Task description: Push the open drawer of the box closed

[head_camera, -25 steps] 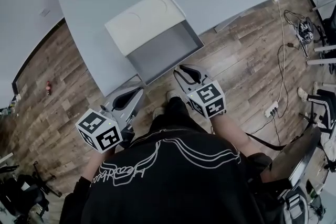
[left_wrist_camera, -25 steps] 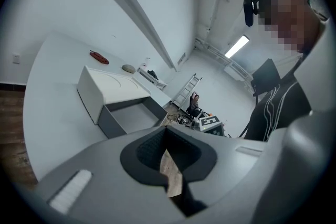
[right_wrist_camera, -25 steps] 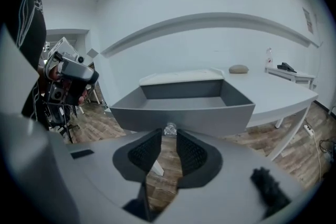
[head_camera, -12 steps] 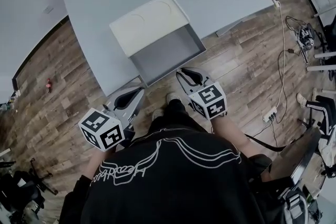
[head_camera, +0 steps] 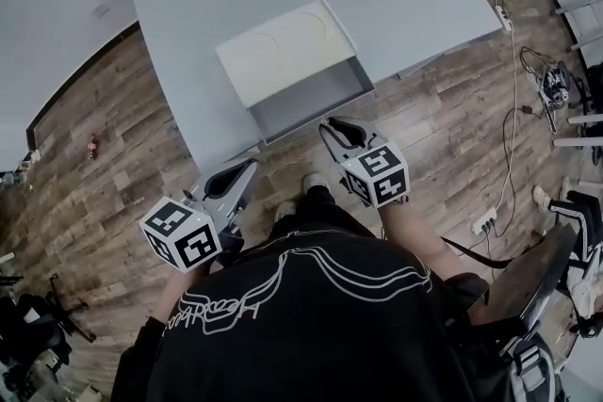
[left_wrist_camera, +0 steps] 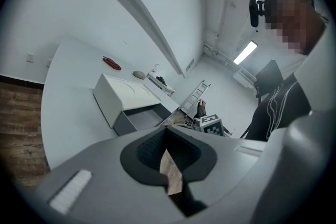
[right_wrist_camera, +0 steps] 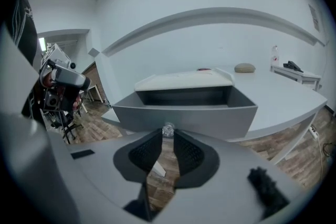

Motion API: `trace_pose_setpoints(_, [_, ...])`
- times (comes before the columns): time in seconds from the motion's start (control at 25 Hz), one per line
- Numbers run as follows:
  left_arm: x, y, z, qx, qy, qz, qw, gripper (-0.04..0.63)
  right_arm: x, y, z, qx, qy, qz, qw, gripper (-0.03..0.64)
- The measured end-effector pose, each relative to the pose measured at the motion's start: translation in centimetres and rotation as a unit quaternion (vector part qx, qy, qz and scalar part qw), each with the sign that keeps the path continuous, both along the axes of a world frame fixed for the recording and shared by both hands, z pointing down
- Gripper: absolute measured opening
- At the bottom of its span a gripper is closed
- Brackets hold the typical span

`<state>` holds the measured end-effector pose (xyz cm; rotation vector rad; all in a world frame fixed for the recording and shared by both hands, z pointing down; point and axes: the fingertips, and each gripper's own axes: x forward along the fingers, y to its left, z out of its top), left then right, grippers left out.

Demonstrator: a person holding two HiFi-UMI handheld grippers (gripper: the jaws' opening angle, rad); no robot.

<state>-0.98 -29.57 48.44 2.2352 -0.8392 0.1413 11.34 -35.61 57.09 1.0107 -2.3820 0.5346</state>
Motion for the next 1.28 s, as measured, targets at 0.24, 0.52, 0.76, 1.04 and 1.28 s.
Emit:
trace_pose_setpoints(0.24, [-1.7,-0.5,0.2,-0.008,0.005,-0.031,0.9995,0.008,-1.4,-3.0,0.1,0.0,0.0,-0.01,1.0,0.075])
trace_pose_setpoints(0.52, [-2.9,-1.2,0.5,-0.011,0.005,-0.053,0.9985,0.008,-2.7,-5.9,0.3,0.002,0.003,-0.018,1.0,0.075])
trace_pose_setpoints(0.76, [-3.2,-1.5,0.7,-0.01,-0.002,-0.056,0.9984,0.008,-3.7,-7.4,0.3,0.006,0.011,-0.025,1.0,0.075])
trace_pose_setpoints(1.04, [-2.3,-1.3,-0.5,0.018,0.001,-0.032,0.9993,0.008,-3.7,-7.2,0.2,0.01,0.012,-0.028,0.999,0.077])
trace_pose_setpoints(1.28, [-1.0,-1.3,-1.9,0.042,0.01,-0.004,0.9991,0.008,-2.7,-4.7,-2.5,0.022,0.011,-0.034,0.999,0.078])
